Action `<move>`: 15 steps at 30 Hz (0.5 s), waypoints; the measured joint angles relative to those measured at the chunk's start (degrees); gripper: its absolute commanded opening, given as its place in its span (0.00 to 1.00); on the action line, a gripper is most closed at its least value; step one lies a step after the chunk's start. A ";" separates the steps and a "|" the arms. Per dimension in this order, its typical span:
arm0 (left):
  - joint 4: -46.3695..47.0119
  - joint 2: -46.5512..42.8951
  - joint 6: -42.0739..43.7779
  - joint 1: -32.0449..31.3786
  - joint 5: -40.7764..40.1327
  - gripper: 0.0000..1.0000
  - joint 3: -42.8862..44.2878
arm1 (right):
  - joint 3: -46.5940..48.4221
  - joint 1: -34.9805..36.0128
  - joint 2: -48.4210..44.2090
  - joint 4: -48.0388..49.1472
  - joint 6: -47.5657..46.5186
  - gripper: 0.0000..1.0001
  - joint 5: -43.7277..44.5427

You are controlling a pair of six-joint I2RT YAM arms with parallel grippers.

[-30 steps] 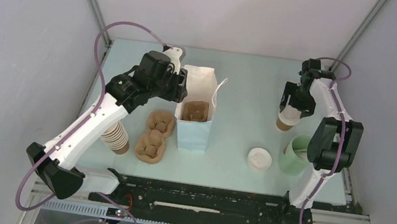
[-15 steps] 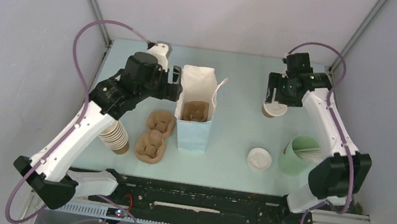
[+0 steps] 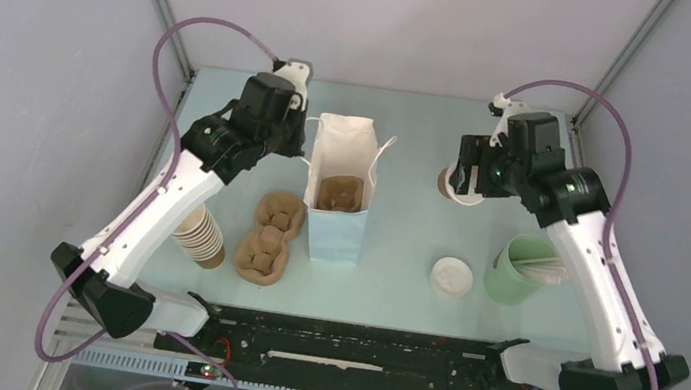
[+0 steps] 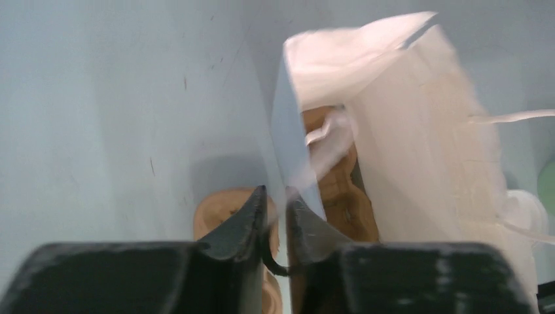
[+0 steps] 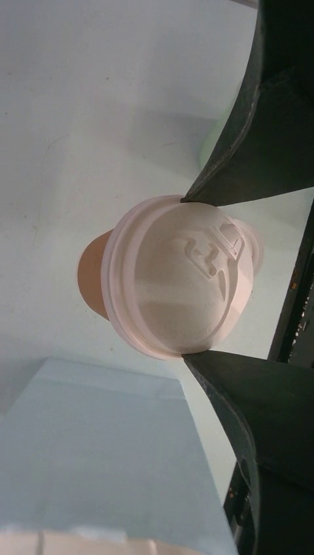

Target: Pack the takeout coffee

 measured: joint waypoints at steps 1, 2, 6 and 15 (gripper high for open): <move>0.11 1.16 0.72 0.00 1.01 0.03 1.79 | -0.35 0.24 -1.62 0.04 -0.04 0.71 -0.37; 0.24 2.27 1.20 0.02 1.99 0.00 3.54 | -0.68 0.48 -3.21 0.15 -0.07 0.70 -0.66; 1.29 7.19 3.41 0.00 8.39 0.00 11.74 | -2.14 1.33 -9.25 0.90 -0.24 0.68 -1.05; 3.91 9.05 9.18 -2.82 30.71 0.00 16.20 | -3.23 1.68 -21.70 2.25 -2.43 0.59 0.33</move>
